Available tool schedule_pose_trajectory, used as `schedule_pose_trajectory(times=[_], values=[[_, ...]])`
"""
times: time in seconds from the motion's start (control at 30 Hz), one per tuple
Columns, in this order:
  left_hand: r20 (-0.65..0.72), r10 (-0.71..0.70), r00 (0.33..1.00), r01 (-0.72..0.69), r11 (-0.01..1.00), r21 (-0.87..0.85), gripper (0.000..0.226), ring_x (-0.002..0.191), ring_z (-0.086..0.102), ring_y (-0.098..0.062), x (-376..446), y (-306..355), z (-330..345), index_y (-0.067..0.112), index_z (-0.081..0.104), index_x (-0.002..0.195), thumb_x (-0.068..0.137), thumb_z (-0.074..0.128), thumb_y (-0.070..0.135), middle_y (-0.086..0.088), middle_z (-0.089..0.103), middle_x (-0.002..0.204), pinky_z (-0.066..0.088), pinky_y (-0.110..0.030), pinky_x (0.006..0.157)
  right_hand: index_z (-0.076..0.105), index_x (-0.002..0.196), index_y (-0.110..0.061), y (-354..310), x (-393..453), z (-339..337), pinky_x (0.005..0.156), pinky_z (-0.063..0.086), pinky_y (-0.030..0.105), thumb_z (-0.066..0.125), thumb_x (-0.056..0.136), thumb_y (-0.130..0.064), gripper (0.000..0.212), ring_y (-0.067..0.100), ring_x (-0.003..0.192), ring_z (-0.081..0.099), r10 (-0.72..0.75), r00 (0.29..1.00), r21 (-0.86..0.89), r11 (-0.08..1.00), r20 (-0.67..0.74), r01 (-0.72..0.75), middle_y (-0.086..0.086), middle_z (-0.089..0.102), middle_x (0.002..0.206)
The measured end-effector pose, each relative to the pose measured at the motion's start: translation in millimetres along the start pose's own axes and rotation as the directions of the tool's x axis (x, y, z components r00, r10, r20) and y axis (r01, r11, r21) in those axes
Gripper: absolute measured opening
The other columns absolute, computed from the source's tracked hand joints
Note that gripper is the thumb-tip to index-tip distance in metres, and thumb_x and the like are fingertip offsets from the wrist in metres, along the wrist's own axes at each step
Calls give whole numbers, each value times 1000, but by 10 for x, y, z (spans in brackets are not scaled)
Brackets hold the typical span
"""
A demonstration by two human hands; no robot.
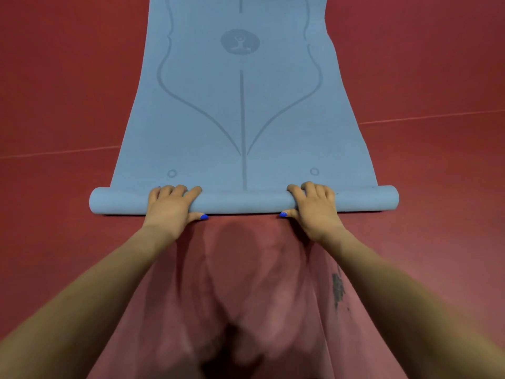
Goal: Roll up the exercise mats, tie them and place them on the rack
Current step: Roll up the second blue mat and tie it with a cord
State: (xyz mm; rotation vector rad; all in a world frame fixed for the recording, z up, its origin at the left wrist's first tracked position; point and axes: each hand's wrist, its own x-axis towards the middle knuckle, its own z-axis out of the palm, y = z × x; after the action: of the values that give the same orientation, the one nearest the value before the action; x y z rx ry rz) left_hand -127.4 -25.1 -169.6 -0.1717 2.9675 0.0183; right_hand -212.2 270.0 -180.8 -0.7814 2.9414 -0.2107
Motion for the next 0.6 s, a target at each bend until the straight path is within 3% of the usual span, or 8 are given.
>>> schedule_pose_trajectory(times=[0.07,0.13,0.3,0.47,0.6], values=[[12,14,1000,-15,998,54,65,119,44,-27,1,-28,-33,30,42,140,84,48,64,0,54,127,22,-38,101,58,121,-14,11,-37,53,93,20,36,33,82,-66,70,34,94,52,-40,997,-35,999,-64,38,12,55,100],[39,16,999,-18,997,70,66,117,44,-27,-18,-34,-56,33,41,140,83,45,67,2,53,126,24,-37,98,60,118,-13,41,-61,74,87,22,36,28,81,-67,73,34,87,54,-52,997,-46,998,-65,49,12,57,94],[73,26,997,-27,999,22,65,110,44,-24,-173,9,-34,36,46,135,80,45,70,5,55,120,25,-36,89,55,125,-17,77,-230,-26,90,23,36,17,76,-74,84,30,91,49,-64,998,-6,998,9,64,8,55,97],[-128,99,987,-111,989,-93,81,79,56,-26,-641,50,191,30,67,107,72,19,85,6,62,83,33,-41,76,60,117,-17,60,-665,31,83,23,33,13,82,-77,83,27,80,53,-93,996,27,995,1,93,4,55,85],[-179,118,977,-133,988,-74,64,66,56,-23,-1127,195,250,34,61,106,78,22,77,8,61,78,42,-42,68,63,111,-22,19,-1135,33,80,25,31,19,88,-72,71,23,73,56,-115,993,55,992,-21,116,-3,54,81]])
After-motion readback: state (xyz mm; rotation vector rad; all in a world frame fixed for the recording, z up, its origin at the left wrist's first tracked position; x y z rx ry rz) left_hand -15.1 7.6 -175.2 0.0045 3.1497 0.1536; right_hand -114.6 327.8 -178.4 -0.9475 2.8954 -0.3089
